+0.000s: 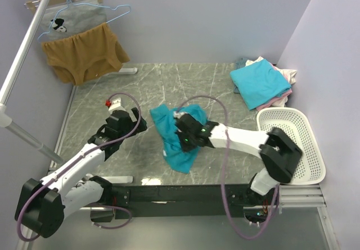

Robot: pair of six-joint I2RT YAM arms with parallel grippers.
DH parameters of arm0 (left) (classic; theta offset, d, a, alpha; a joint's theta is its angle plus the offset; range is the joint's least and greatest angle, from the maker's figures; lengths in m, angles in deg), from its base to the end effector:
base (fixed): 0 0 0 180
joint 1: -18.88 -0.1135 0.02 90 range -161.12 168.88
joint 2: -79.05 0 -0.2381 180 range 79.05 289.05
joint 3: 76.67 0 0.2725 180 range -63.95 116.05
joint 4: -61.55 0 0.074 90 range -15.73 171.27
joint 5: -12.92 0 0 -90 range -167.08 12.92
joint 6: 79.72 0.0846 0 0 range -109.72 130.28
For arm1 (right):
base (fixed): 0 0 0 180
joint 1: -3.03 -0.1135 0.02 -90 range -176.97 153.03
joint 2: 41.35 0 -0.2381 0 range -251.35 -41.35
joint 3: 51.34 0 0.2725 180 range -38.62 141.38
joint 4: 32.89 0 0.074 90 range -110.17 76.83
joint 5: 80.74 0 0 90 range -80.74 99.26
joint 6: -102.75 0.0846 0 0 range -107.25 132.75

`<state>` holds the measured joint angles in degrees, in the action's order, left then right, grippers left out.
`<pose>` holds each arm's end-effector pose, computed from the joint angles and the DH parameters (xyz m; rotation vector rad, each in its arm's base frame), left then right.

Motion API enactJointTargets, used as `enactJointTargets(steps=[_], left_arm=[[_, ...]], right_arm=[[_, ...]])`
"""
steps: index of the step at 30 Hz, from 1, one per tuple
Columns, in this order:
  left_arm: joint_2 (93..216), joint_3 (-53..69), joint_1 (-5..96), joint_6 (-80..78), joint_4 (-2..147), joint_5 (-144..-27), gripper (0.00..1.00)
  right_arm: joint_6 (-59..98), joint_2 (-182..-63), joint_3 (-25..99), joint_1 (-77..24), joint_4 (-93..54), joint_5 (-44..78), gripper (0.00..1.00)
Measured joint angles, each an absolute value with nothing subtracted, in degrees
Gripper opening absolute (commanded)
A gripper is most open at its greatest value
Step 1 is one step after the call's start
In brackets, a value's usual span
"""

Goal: Fold and stack the t-shirts
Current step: Flatten out the tshirt

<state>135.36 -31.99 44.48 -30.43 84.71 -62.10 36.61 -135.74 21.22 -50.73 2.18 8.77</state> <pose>0.2644 -0.1024 0.1678 -0.4341 2.1360 -0.3825 0.2239 0.3043 0.1167 -0.6790 2.5561 0.4838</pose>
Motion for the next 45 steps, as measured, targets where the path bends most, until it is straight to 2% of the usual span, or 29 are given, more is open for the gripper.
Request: enactJointTargets(steps=[1,4,5,6,7,8,13,19,26,31,36,39,40,41,43,45], left_arm=[[136.0,-32.0,44.4,-30.3,84.4,-62.7,0.99],[137.6,-32.0,44.3,-29.8,83.4,-64.4,0.99],[138.2,-32.0,44.3,-29.8,83.0,-65.1,0.99],[139.0,-32.0,44.2,-29.6,82.5,-65.8,1.00],[139.6,-32.0,44.2,-29.5,82.1,-66.3,0.99],[140.4,-32.0,44.1,-29.4,81.6,-67.0,0.99],[144.2,-30.7,44.0,-27.8,80.3,-70.9,0.99],[149.7,-25.3,44.0,-25.2,75.7,-76.9,1.00],[159.6,-17.8,43.9,-24.2,70.3,-83.2,0.99],[163.9,-15.9,43.9,-24.0,69.2,-86.0,0.99],[165.3,-15.2,43.9,-23.8,69.1,-87.5,0.99],[166.3,-14.2,43.9,-23.6,68.9,-88.6,0.99],[167.0,-13.6,43.9,-23.5,68.8,-89.2,0.99],[167.9,-12.9,43.9,-23.3,68.5,-89.8,1.00],[170.2,-11.1,43.9,-23.2,68.0,-91.6,0.99],[173.0,-9.2,43.9,-23.1,67.7,-93.4,1.00]], right_arm=[[37.6,-132.8,18.1,-50.7,2.9,8.5,0.00],[41.1,-124.5,11.2,-50.7,6.2,7.0,0.27],[42.3,-121.9,9.2,-50.7,7.1,6.5,0.58],[43.3,-119.8,8.0,-50.7,8.1,6.0,0.70],[44.5,-117.4,6.7,-50.7,9.1,5.1,0.78],[45.5,-115.0,5.9,-50.7,10.7,3.6,0.83],[52.5,-105.9,6.0,-50.0,16.8,-3.3,0.85],[62.4,-95.5,-3.3,-44.9,14.8,-3.9,0.79],[70.6,-87.8,-19.5,-43.8,6.8,2.8,0.54],[73.0,-85.7,-23.2,-43.8,0.0,6.6,0.47],[73.9,-89.2,-25.1,-43.8,-7.0,10.5,0.43],[74.4,-92.1,-25.2,-43.8,-10.5,11.8,0.28],[74.4,-92.8,-25.2,-43.8,-11.0,12.0,0.21],[74.4,-93.4,-25.2,-43.8,-11.3,12.0,0.09],[74.2,-94.0,-25.1,-43.8,-11.2,11.8,0.00],[73.6,-93.7,-24.7,-43.8,-9.7,11.0,0.00]])
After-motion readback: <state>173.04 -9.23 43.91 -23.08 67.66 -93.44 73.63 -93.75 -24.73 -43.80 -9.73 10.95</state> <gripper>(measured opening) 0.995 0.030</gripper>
